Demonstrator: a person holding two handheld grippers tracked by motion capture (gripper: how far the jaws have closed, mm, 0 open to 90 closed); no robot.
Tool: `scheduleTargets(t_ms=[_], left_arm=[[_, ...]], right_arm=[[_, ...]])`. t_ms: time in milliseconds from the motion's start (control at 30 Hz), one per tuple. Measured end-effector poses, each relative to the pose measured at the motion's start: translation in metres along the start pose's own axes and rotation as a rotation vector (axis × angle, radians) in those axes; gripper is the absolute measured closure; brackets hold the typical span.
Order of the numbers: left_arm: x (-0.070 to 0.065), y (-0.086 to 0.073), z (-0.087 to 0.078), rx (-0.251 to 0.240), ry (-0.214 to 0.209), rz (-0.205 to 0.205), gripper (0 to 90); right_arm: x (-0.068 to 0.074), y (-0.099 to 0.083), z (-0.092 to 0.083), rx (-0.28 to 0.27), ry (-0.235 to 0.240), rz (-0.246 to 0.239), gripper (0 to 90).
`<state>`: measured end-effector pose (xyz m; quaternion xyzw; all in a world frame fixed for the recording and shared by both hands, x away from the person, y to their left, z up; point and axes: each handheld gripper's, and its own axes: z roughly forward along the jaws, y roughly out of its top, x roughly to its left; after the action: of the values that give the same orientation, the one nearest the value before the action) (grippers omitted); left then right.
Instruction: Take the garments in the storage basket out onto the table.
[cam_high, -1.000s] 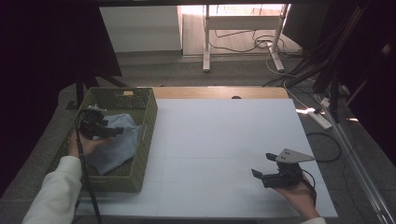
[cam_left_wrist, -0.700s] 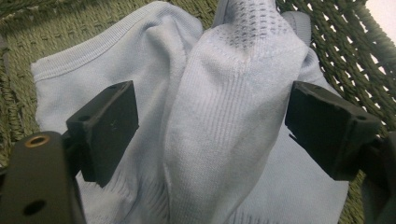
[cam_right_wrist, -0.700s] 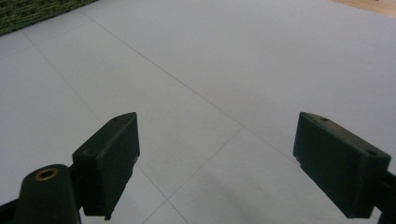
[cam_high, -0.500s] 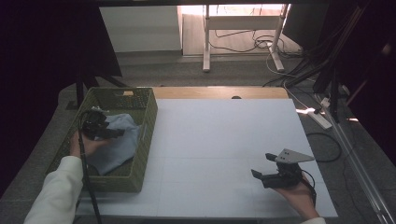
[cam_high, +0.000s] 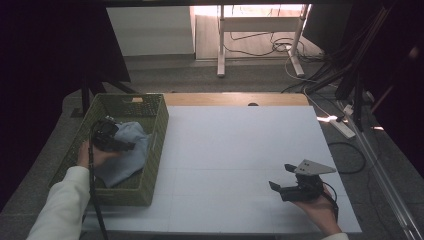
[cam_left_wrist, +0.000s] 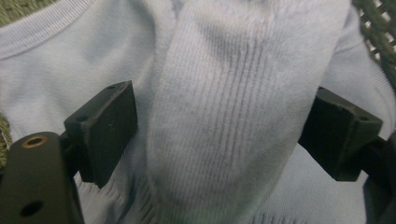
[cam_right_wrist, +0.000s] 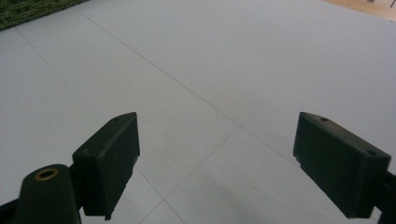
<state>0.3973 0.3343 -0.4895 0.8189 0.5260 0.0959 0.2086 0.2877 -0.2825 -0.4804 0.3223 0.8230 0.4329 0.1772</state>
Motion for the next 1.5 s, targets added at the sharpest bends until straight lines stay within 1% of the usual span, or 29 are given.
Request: scheduleTargets(t_ms=[133,233,267,300,333,367,400,567,600,633,767,967,1000,1167,1200,1233,1300,1333,1367,1433,1467,1500], left_arm=[[0.002,0.000,0.003,0.027,-0.017,-0.009,18.5],[0.002,0.000,0.004,0.037,-0.030,-0.009,23.6],[0.002,0.000,0.004,0.040,-0.029,-0.010,31.3],[0.002,-0.001,0.004,0.044,-0.027,-0.014,31.3],[0.003,-0.001,0.004,0.048,-0.024,-0.019,41.7],[0.003,-0.002,0.004,0.048,-0.022,-0.025,46.5],[0.004,-0.002,0.003,0.050,-0.024,-0.024,46.5],[0.005,-0.003,0.000,0.048,-0.015,-0.021,69.3],[0.006,-0.003,-0.001,0.044,-0.015,-0.025,70.9],[0.006,-0.003,-0.002,0.042,-0.012,-0.032,71.7],[0.006,-0.003,-0.006,0.032,-0.009,-0.033,72.7],[0.007,-0.005,-0.017,0.002,0.000,-0.037,73.9],[0.007,-0.005,-0.019,-0.008,0.003,-0.043,73.9],[0.008,-0.007,-0.031,-0.051,0.009,-0.047,74.1],[0.008,-0.007,-0.036,-0.071,0.010,-0.050,74.1],[0.008,-0.008,-0.039,-0.081,0.010,-0.051,74.1],[0.009,-0.008,-0.041,-0.090,0.010,-0.052,74.1],[0.010,-0.010,-0.044,-0.115,0.004,-0.065,74.1],[0.010,-0.010,-0.044,-0.115,0.004,-0.065,74.1],[0.013,-0.012,-0.049,-0.143,-0.008,-0.079,74.1],[0.013,-0.012,-0.049,-0.143,-0.008,-0.079,74.1],[0.013,-0.013,-0.050,-0.154,-0.008,-0.084,74.1]], right_arm=[[-0.001,0.000,0.000,-0.001,-0.005,0.001,15.0],[-0.001,0.000,0.000,-0.001,-0.006,0.001,15.0],[0.000,0.000,0.000,0.000,-0.006,-0.001,15.0],[0.000,0.000,0.000,0.000,-0.006,-0.001,15.0],[-0.001,0.000,0.000,0.000,-0.007,0.002,15.0],[-0.001,0.000,0.000,-0.002,-0.008,0.004,15.0],[-0.001,0.000,0.000,-0.002,-0.008,0.004,15.0],[-0.001,0.000,-0.001,-0.002,-0.010,0.004,15.0],[-0.001,0.000,0.000,-0.002,-0.010,0.004,15.0],[-0.001,0.000,0.000,-0.001,-0.010,0.004,15.0],[-0.001,0.000,0.000,0.001,-0.012,0.002,15.0],[-0.002,0.000,0.000,0.002,-0.011,0.001,15.0],[-0.002,0.000,0.000,0.003,-0.011,0.001,15.0],[-0.002,0.000,0.000,0.002,-0.009,0.002,15.1],[-0.001,0.000,0.000,0.004,-0.008,0.002,15.1],[-0.001,0.000,0.000,0.008,-0.010,0.000,15.0],[-0.001,0.000,0.001,0.009,-0.010,0.001,15.0],[-0.001,0.000,0.001,0.009,-0.010,0.001,15.1],[-0.001,0.000,0.001,0.008,-0.010,0.000,15.1],[-0.001,0.000,0.000,0.006,-0.007,0.002,15.1],[-0.001,0.000,0.000,0.006,-0.006,0.002,15.0],[-0.001,0.000,0.000,0.007,-0.009,0.000,15.0]])
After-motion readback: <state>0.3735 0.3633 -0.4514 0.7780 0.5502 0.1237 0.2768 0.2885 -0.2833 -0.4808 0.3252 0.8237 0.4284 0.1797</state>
